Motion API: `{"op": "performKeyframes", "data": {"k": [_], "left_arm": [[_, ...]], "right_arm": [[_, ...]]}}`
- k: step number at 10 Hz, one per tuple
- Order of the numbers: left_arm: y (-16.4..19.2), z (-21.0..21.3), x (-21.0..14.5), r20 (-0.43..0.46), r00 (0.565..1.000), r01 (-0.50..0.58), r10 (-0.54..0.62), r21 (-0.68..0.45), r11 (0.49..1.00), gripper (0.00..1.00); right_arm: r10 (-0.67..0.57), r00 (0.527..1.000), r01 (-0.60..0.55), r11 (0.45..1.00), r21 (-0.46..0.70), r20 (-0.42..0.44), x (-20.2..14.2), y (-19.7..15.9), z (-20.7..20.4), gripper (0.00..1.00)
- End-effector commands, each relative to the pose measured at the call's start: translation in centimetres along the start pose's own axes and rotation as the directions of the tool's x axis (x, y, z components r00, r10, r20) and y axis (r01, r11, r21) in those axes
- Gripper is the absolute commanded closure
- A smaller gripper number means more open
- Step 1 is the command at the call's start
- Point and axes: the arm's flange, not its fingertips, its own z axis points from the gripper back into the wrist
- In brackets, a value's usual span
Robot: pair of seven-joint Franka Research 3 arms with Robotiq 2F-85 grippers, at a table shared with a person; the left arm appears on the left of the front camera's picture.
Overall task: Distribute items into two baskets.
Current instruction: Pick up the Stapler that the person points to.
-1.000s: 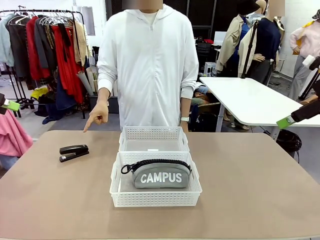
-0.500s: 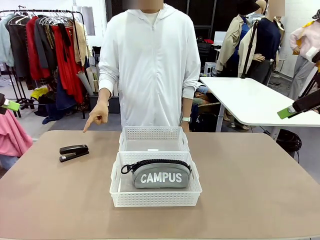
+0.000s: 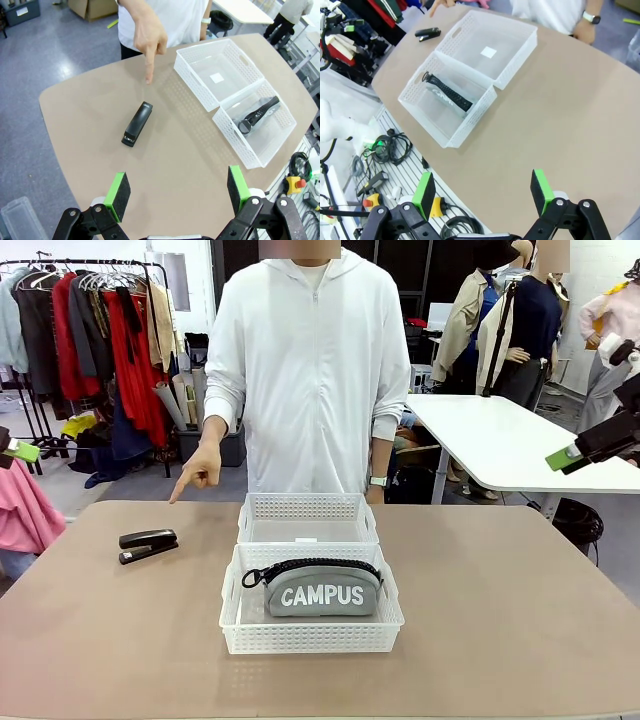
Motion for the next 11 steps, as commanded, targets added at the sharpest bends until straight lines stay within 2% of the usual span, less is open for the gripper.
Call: {"op": "performKeyframes", "data": {"k": [1,8,11], "left_arm": [[0.0,0.0,0.0,0.0,1.0,0.0,0.0,0.0,1.0,0.0],[0.4,-7.3,5.0,-0.084,0.993,0.089,-0.084,0.059,0.994,0.0],[0.6,-11.4,6.8,-0.209,0.961,0.205,-0.179,0.106,0.973,0.0]], "right_arm": [[0.007,1.0,-0.007,1.0,-0.016,0.018,-0.2,0.3,0.3,0.0],[0.007,1.0,-0.007,1.0,-0.016,0.018,-0.2,0.3,0.3,0.0],[0.007,1.0,-0.007,1.0,-0.016,0.018,-0.2,0.3,0.3,0.0]]}}
